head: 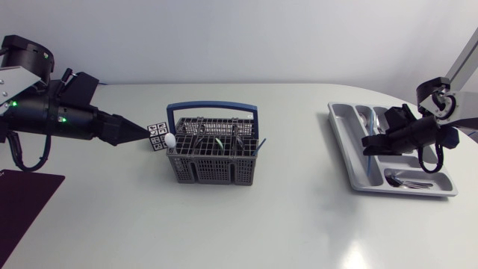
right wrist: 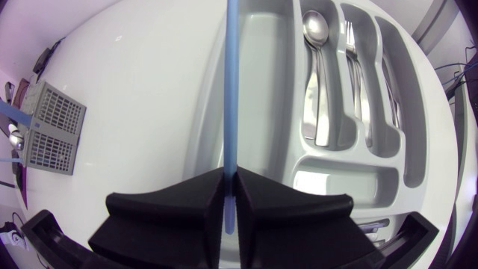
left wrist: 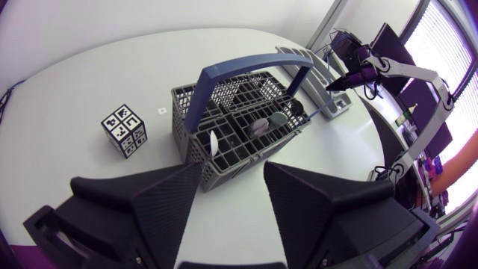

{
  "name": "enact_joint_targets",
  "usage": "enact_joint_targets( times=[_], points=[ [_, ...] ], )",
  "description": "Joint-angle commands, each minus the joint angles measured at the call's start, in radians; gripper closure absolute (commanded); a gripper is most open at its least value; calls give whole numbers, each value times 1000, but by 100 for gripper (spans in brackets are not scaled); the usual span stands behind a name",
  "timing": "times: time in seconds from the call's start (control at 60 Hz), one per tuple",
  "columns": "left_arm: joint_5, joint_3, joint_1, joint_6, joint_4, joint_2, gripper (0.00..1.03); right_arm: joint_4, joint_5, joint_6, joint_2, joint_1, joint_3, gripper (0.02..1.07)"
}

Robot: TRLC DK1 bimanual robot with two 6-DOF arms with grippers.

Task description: Transfer all utensils from the basket to the drawer tray.

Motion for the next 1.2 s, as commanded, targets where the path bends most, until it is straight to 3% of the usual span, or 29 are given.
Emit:
enact_joint_targets(
  times=[0.0, 0.05, 0.217, 0.333, 0.8, 1.067, 1.183],
  points=[
    [-4, -32, -8, 25, 16, 22, 43, 8, 9, 2, 59, -7, 32, 98],
    [-10, -39, -18, 25, 22, 28, 43, 7, 10, 5, 77, -6, 41, 93],
    [-22, -50, -54, 25, 43, 51, 43, 1, 30, 19, 64, 31, 32, 41],
    [-25, -50, -79, 25, 80, 65, 43, -18, 48, 28, 10, 77, 15, 22],
    [-54, -21, -93, 52, 201, 177, 44, -165, 55, 89, -364, 481, -42, 20],
    [-54, 2, -93, 58, 235, 227, 44, -199, 70, 154, -455, 740, -22, 20],
    [-54, 8, -96, 58, 243, 244, 49, -193, 78, 148, -466, 806, -20, 20]
  ],
)
